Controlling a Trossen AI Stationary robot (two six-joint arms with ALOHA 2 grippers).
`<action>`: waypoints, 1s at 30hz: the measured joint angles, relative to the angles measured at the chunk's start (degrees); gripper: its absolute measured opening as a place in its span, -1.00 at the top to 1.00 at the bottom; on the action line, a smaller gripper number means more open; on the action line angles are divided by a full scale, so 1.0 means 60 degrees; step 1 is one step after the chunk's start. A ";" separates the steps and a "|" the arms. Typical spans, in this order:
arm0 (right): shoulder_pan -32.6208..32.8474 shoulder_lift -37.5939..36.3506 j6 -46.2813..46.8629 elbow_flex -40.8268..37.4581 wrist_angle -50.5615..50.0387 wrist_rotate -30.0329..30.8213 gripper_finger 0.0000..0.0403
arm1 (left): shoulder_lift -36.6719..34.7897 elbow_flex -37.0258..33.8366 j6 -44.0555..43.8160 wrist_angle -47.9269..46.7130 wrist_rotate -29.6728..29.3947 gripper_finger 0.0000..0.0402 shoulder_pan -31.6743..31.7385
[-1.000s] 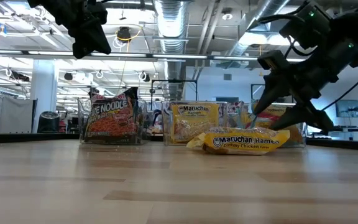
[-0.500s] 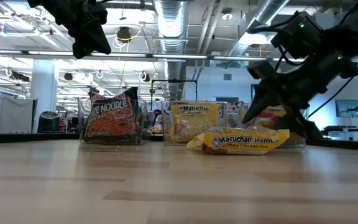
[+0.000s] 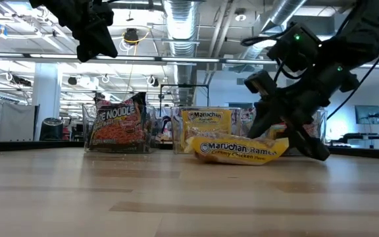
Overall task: Sort Maruchan noodles
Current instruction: Put the yellow noodle pack into the middle transparent bin
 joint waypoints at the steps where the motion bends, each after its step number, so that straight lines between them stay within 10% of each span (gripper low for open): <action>1: 0.0009 0.0085 -0.0020 0.0066 0.0024 -0.0055 0.14 | -0.0001 0.0000 0.0001 0.0000 -0.0004 0.95 0.0000; 9: 0.0024 0.0097 -0.0418 0.0468 -0.0092 -0.0173 0.92 | -0.0001 0.0003 0.0003 0.0000 -0.0011 0.95 0.0000; 30: 0.0247 0.0078 -0.3828 0.2705 -0.0338 -0.0298 0.98 | -0.0001 0.0004 0.0005 -0.0007 -0.0019 0.95 0.0000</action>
